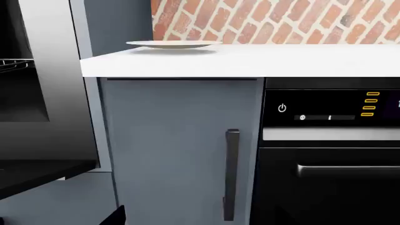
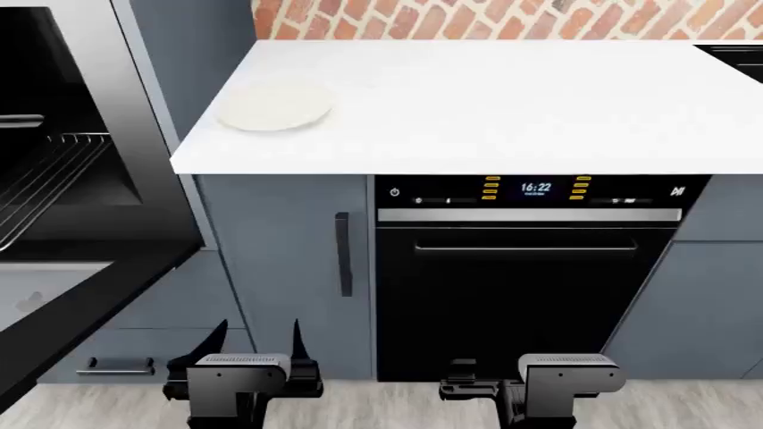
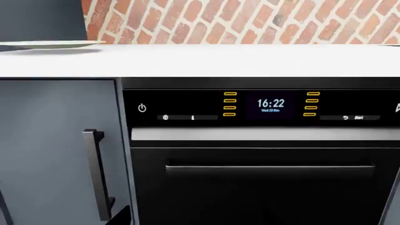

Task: Pick the corn from the oven and place it on the plate on the counter.

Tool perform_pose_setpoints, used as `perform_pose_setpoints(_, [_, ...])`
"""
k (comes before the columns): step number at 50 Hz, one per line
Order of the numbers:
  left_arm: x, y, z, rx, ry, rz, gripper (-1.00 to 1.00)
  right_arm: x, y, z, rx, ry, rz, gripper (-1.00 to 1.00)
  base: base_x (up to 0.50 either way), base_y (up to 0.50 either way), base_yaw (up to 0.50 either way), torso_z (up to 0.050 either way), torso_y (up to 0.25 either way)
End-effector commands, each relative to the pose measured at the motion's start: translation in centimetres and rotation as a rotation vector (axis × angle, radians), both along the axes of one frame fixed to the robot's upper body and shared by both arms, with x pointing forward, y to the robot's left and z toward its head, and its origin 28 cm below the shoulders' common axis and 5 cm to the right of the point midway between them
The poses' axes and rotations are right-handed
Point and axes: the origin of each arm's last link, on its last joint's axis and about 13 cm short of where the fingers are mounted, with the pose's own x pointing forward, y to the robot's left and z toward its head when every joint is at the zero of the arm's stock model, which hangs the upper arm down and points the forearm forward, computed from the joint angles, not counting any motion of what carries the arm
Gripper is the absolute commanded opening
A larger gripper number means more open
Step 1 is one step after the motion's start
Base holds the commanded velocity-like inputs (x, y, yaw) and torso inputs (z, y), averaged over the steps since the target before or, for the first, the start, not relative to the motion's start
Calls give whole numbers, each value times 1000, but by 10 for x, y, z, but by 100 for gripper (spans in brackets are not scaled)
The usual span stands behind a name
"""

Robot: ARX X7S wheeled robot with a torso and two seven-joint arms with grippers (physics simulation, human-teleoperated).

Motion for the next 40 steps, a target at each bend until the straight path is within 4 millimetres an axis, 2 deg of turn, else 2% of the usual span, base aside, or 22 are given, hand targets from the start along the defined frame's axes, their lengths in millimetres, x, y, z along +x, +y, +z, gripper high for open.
perform_pose_setpoints(1, [-2, -1, 1, 14, -4, -6, 100, -1, 1, 0, -8, 1, -1, 100, 0, 0, 0, 0, 0])
perform_pose_setpoints(22, [-3, -3, 1, 70, 7, -12, 100, 0, 2, 4, -42, 29, -9, 100, 0, 0, 0, 0, 0])
perform_pose_setpoints(26, [-5, -4, 6, 103, -4, -15, 100, -1, 1, 14, -72, -11, -20, 100, 0, 0, 0, 0, 0])
perform_pose_setpoints(28, [-7, -3, 14, 81, -41, -59, 100, 1, 2, 28, -87, -49, -14, 100, 0, 0, 0, 0, 0])
perform_pose_setpoints(30, [-5, -3, 31, 69, -82, -106, 100, 3, 2, 48, -109, -101, -8, 100, 0, 0, 0, 0, 0])
perform_pose_setpoints(31, [0, -3, 50, 96, -115, -97, 100, 3, 0, 63, -102, -134, -18, 100, 0, 0, 0, 0, 0])
perform_pose_setpoints(32, [1, -2, 60, 91, -137, -99, 100, 3, -1, 68, -109, -142, -21, 100, 0, 0, 0, 0, 0])
perform_pose_setpoints(33, [2, -2, 85, 106, -192, -103, 100, 4, -3, 84, -144, -163, -21, 100, 0, 0, 0, 0, 0])
perform_pose_setpoints(34, [2, -1, 95, 96, -210, -96, 100, 4, -4, 90, -140, -176, -17, 100, 0, 0, 0, 0, 0])
perform_pose_setpoints(35, [2, 1, 121, 32, -244, -75, 100, 5, -6, 107, -157, -188, -23, 100, 0, 0, 0, 0, 0])
perform_pose_setpoints(36, [2, 3, 132, 23, -263, -64, 100, 6, -6, 115, -150, -200, -20, 100, 0, 0, 0, 0, 0])
perform_pose_setpoints(37, [2, 6, 156, 12, -303, -28, 100, 6, -8, 134, -154, -226, -34, 100, 0, 0, 0, 0, 0])
perform_pose_setpoints(38, [2, 7, 167, 4, -320, -16, 100, 6, -8, 143, -147, -246, -35, 100, 0, 0, 0, 0, 0])
perform_pose_setpoints(40, [0, 11, 215, 2, -415, 12, 100, 3, -7, 184, -148, -320, -37, 100, 0, 0, 0, 0, 0])
